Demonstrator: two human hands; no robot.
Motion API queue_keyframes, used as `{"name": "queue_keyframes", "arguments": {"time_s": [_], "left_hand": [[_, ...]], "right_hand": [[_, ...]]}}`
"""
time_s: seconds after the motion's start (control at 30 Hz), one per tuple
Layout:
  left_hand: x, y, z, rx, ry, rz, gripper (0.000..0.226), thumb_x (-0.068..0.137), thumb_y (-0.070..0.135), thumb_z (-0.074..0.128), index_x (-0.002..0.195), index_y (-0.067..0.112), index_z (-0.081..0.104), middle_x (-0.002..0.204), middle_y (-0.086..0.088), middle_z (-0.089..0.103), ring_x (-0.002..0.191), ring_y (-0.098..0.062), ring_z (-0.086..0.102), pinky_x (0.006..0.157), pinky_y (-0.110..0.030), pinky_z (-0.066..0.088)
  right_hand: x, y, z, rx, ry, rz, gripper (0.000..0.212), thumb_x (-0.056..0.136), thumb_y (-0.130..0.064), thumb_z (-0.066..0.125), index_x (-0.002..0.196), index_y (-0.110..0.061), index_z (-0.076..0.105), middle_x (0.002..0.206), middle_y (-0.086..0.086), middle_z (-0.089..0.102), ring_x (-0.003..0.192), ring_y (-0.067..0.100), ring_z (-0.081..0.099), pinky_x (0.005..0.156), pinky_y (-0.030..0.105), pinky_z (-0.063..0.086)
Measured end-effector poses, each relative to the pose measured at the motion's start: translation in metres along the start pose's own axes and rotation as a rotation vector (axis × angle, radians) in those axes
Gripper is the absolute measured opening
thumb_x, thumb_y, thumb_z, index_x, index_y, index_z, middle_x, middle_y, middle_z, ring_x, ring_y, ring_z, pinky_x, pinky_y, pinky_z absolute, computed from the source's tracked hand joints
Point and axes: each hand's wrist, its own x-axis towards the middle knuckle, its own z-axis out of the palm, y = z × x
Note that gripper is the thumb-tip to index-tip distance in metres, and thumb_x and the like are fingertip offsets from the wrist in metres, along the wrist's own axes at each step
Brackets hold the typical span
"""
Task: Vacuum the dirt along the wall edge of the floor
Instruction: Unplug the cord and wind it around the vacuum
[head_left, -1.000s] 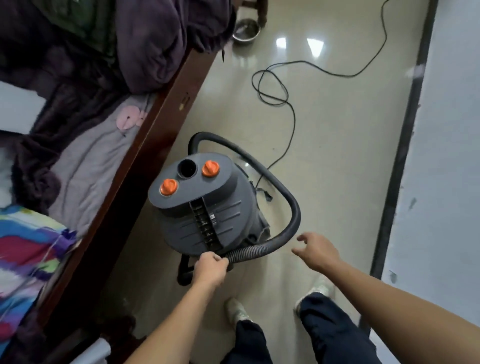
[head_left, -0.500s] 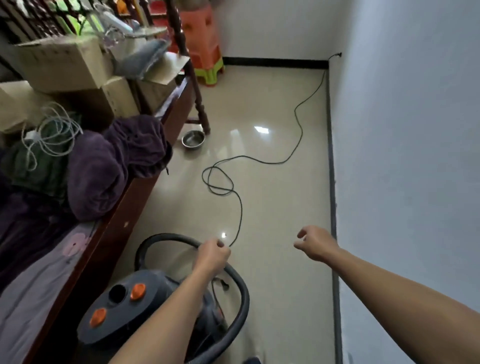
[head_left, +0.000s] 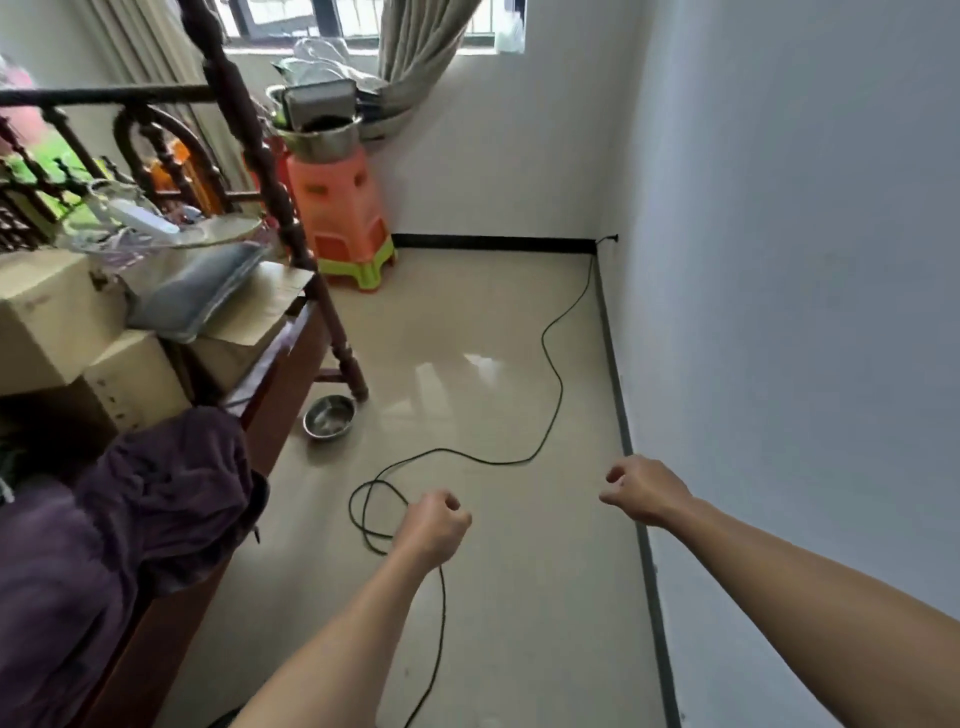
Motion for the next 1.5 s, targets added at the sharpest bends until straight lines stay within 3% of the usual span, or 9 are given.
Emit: {"name": "queue_keyframes", "arguments": {"time_s": [0.37,0.47,0.57,0.7,0.83,1.0,1.13,1.33,1.5], "left_hand": [[0.215,0.199,-0.089,0.068,0.022,0.181,0.027,0.089,0.032,0.062,0.109,0.016,0.061,0.105,-0.011,0.065,0.094,-0.029,0.065,0.082,-0.035,0.054],[0.289,0.260,-0.101,0.060,0.049,0.198,0.020,0.090,0.028,0.061,0.104,0.014,0.061,0.104,-0.012,0.065,0.091,-0.030,0.065,0.075,-0.031,0.053],[0.362,0.316,-0.110,0.085,0.065,0.187,0.011,0.087,0.029,0.063,0.091,0.019,0.059,0.100,-0.012,0.068,0.088,-0.032,0.066,0.077,-0.036,0.056],[0.437,0.377,-0.127,0.107,0.074,0.198,0.009,0.084,0.032,0.062,0.087,0.023,0.060,0.095,-0.008,0.069,0.087,-0.030,0.065,0.076,-0.034,0.055],[0.503,0.413,-0.152,0.099,0.060,0.193,0.008,0.083,0.034,0.061,0.085,0.027,0.057,0.093,-0.007,0.068,0.085,-0.030,0.066,0.075,-0.036,0.057],[0.620,0.448,-0.187,0.113,0.051,0.192,0.008,0.084,0.034,0.061,0.082,0.027,0.057,0.089,-0.005,0.068,0.081,-0.027,0.066,0.075,-0.035,0.056],[0.732,0.478,-0.207,0.118,0.000,0.236,0.013,0.075,0.041,0.055,0.079,0.029,0.056,0.091,-0.004,0.069,0.081,-0.027,0.067,0.072,-0.036,0.057],[0.874,0.526,-0.249,0.222,-0.095,0.265,0.013,0.078,0.041,0.057,0.085,0.030,0.057,0.096,-0.004,0.069,0.082,-0.027,0.067,0.072,-0.035,0.057],[0.953,0.595,-0.264,0.258,-0.186,0.338,0.029,0.075,0.040,0.053,0.093,0.021,0.064,0.091,-0.009,0.070,0.078,-0.026,0.067,0.069,-0.034,0.057]], "right_hand": [[0.215,-0.027,-0.151,0.136,0.086,0.053,0.046,0.087,-0.038,0.064,0.128,-0.019,0.062,0.129,0.003,0.063,0.113,0.021,0.060,0.090,0.031,0.048],[0.299,-0.036,-0.194,0.157,0.095,0.023,0.048,0.087,-0.036,0.064,0.131,-0.018,0.059,0.132,0.003,0.061,0.116,0.021,0.058,0.092,0.032,0.049],[0.377,-0.043,-0.242,0.167,0.093,0.013,0.048,0.088,-0.035,0.062,0.133,-0.017,0.057,0.131,0.004,0.061,0.115,0.022,0.059,0.090,0.032,0.048],[0.466,-0.056,-0.310,0.126,0.108,0.009,0.037,0.088,-0.033,0.062,0.120,-0.015,0.062,0.119,0.006,0.066,0.099,0.022,0.061,0.074,0.029,0.045],[0.542,-0.081,-0.361,0.107,0.126,-0.006,0.045,0.089,-0.035,0.061,0.130,-0.015,0.058,0.127,0.005,0.062,0.109,0.022,0.059,0.080,0.030,0.045],[0.644,-0.115,-0.389,0.133,0.113,0.000,0.048,0.091,-0.037,0.061,0.133,-0.016,0.056,0.132,0.004,0.060,0.116,0.022,0.058,0.090,0.033,0.048],[0.737,-0.132,-0.398,0.176,0.088,0.085,0.047,0.091,-0.038,0.061,0.133,-0.017,0.056,0.129,0.004,0.061,0.110,0.021,0.059,0.085,0.030,0.048],[0.842,-0.160,-0.423,0.267,0.047,0.282,0.041,0.089,-0.036,0.064,0.124,-0.015,0.060,0.119,0.006,0.064,0.105,0.023,0.061,0.088,0.033,0.050],[0.910,-0.175,-0.456,0.390,0.076,0.339,0.046,0.087,-0.041,0.066,0.127,-0.019,0.060,0.128,0.003,0.062,0.114,0.022,0.059,0.094,0.033,0.048]]}}
